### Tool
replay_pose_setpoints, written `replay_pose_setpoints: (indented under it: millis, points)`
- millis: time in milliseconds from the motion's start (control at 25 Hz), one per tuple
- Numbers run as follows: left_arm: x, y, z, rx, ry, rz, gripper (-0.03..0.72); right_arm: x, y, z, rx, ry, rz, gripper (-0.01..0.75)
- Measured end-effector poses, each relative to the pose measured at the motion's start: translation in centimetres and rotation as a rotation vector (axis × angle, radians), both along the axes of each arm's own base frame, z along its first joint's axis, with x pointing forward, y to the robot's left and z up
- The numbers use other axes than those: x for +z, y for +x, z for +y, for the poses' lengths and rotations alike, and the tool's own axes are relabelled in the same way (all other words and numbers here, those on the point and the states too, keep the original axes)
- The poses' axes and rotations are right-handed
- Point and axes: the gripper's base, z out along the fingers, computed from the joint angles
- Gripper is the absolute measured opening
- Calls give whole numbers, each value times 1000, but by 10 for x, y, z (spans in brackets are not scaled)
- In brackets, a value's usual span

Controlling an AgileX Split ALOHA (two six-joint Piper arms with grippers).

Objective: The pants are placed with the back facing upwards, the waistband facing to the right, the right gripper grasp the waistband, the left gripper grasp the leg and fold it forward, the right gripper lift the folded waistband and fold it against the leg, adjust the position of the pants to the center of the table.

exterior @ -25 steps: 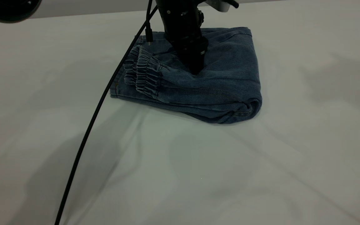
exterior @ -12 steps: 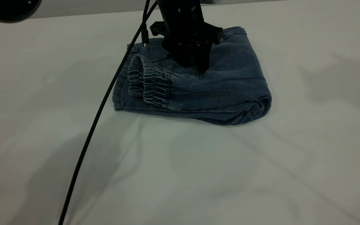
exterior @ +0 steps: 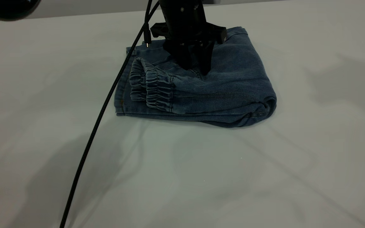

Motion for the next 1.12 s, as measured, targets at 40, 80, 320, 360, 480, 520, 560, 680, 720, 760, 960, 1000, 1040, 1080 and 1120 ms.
replay_pose_setpoints:
  millis: [40, 80, 320, 360, 480, 520, 560, 680, 720, 760, 960, 1000, 1040, 1080, 1120]
  points:
    - [7, 0, 0, -22, 1, -13, 411, 0, 0, 0, 0, 0, 0, 559]
    - [16, 1, 1, -44, -1, -33, 411, 0, 0, 0, 0, 0, 0, 559]
    - [88, 7, 8, -96, 25, -230, 411, 1, 0, 0, -1, 1, -6, 559]
    - [101, 8, 11, -99, 42, -269, 411, 1, 0, 0, -1, 0, -7, 559]
    - [145, 7, 20, -82, 69, -385, 411, 1, 0, 0, -2, 0, -8, 559]
    - [161, 5, 23, -73, 73, -420, 411, 1, 0, 0, -1, 0, -7, 559]
    - [173, 4, 26, -65, 74, -447, 411, 1, 0, 0, -1, 0, -7, 559]
    - [215, -6, 33, -54, 52, -525, 411, 1, 0, 0, -1, 0, -8, 559]
    - [230, -10, 35, -49, 38, -552, 411, 1, 0, 0, -1, 0, -8, 559]
    - [245, -15, 38, -45, 24, -578, 411, 2, -1, 0, -1, 0, -11, 559]
    - [316, -45, 55, -23, -44, -707, 411, 18, -20, -1, 0, 5, -61, 559]
    - [328, -51, 58, -19, -56, -729, 411, 22, -25, -1, 1, 7, -75, 559]
    - [342, -58, 63, -14, -70, -755, 411, 29, -33, -1, 2, 10, -96, 559]
    - [355, -66, 67, -9, -84, -782, 411, 33, -40, -2, 2, 12, -111, 559]
    - [366, -73, 71, -6, -96, -803, 411, 38, -47, -2, 4, 16, -128, 559]
